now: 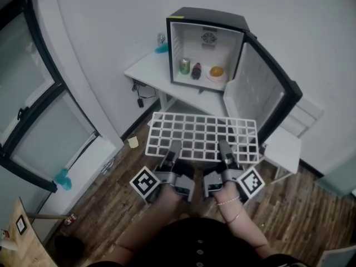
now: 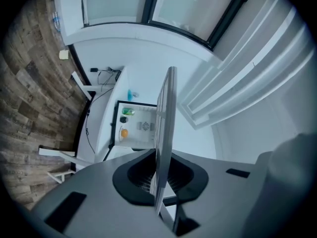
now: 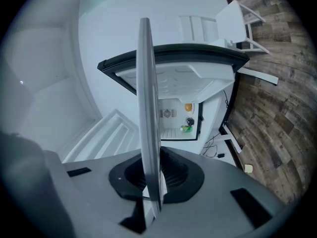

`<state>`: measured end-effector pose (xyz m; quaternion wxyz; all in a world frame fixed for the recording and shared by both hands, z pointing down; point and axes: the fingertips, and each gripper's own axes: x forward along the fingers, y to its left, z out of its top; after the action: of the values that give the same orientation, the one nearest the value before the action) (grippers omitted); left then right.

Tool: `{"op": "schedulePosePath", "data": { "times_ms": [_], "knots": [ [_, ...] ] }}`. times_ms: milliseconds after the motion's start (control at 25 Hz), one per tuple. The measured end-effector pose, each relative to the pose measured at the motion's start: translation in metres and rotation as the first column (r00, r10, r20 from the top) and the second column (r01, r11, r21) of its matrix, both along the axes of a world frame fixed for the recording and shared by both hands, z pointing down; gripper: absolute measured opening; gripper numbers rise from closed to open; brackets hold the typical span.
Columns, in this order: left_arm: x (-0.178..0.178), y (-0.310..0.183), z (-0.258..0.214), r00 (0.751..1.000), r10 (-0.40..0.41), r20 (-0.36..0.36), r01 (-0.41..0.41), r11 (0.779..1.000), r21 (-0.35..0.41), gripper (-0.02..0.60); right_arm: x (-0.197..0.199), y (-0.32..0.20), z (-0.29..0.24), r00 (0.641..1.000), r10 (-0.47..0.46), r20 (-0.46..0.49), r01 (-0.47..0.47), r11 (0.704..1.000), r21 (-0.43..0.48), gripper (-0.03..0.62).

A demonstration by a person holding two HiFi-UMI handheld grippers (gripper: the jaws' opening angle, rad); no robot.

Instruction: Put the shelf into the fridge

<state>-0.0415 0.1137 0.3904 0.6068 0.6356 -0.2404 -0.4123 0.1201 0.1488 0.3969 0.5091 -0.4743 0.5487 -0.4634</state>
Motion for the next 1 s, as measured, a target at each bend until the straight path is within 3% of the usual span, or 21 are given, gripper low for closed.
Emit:
{"op": "schedulePosePath", "data": {
  "times_ms": [1000],
  "knots": [
    [0.031, -0.079, 0.016, 1.0, 0.021, 0.003, -0.021, 0.999, -0.046, 0.035, 0.029, -0.073, 0.01, 0.999, 0.034, -0.029, -0.035, 0.999, -0.034, 0.032]
  ]
}}
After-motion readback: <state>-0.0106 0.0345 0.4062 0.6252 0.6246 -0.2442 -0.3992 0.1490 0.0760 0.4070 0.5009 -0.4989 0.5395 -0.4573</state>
